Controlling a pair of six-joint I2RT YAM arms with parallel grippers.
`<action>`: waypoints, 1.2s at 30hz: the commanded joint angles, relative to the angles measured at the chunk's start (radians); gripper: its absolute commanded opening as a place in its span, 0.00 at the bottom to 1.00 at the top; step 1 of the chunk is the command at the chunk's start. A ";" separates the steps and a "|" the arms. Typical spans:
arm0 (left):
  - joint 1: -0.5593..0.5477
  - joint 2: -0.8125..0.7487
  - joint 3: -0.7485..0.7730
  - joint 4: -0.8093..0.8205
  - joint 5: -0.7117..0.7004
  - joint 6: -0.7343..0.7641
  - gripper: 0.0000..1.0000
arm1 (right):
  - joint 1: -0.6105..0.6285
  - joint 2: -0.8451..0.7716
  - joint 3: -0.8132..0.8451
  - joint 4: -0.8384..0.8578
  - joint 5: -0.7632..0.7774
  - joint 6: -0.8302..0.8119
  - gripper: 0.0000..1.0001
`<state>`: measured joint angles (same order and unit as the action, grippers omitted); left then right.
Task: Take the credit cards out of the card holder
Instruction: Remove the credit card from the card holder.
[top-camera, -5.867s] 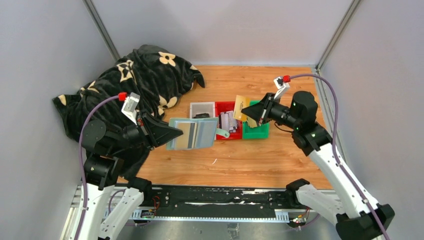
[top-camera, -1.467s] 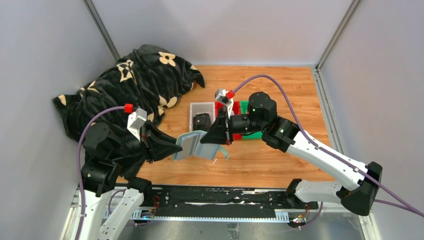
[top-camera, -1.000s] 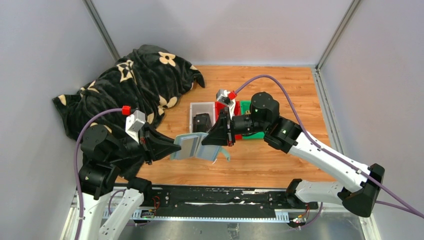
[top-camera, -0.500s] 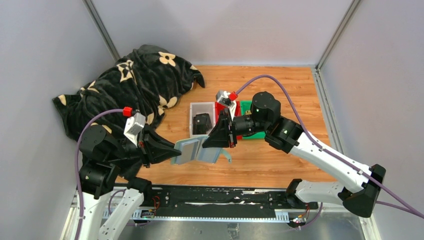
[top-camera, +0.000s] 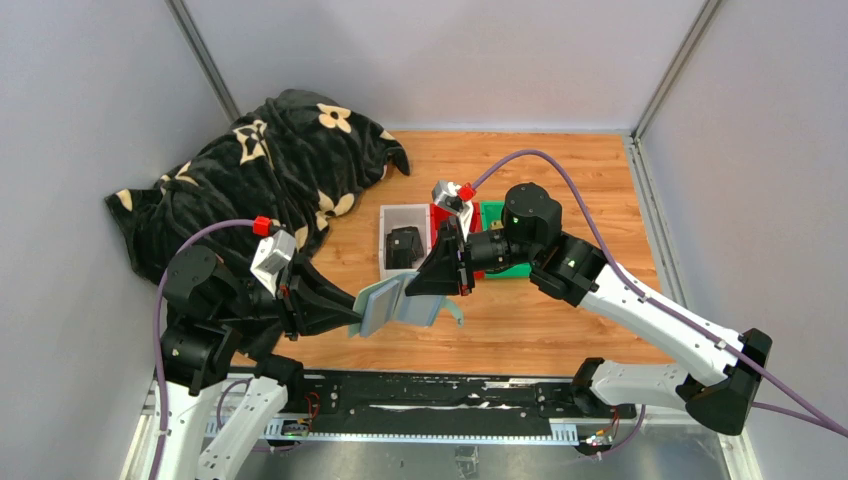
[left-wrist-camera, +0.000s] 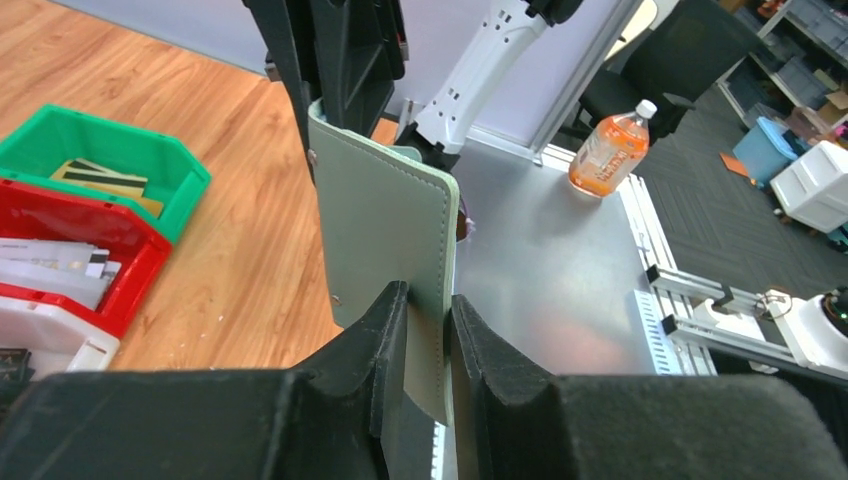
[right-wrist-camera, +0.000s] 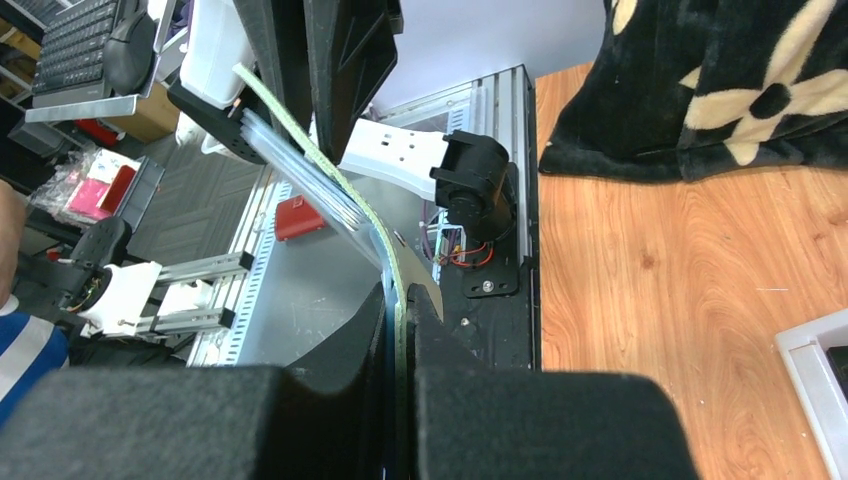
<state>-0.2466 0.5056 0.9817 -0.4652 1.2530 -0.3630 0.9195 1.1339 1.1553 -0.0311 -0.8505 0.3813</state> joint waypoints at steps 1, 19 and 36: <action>-0.006 0.002 0.012 -0.047 0.035 0.023 0.24 | -0.008 -0.027 0.046 0.043 0.003 0.001 0.00; -0.006 -0.028 0.020 -0.093 -0.011 0.086 0.65 | -0.006 -0.018 0.095 -0.065 0.099 0.004 0.00; -0.006 -0.127 -0.074 0.028 -0.329 0.177 0.90 | 0.221 0.155 0.358 -0.403 0.639 -0.054 0.00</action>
<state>-0.2466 0.4110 0.9360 -0.4751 0.9695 -0.2344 1.1076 1.2797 1.4597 -0.4389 -0.2806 0.3206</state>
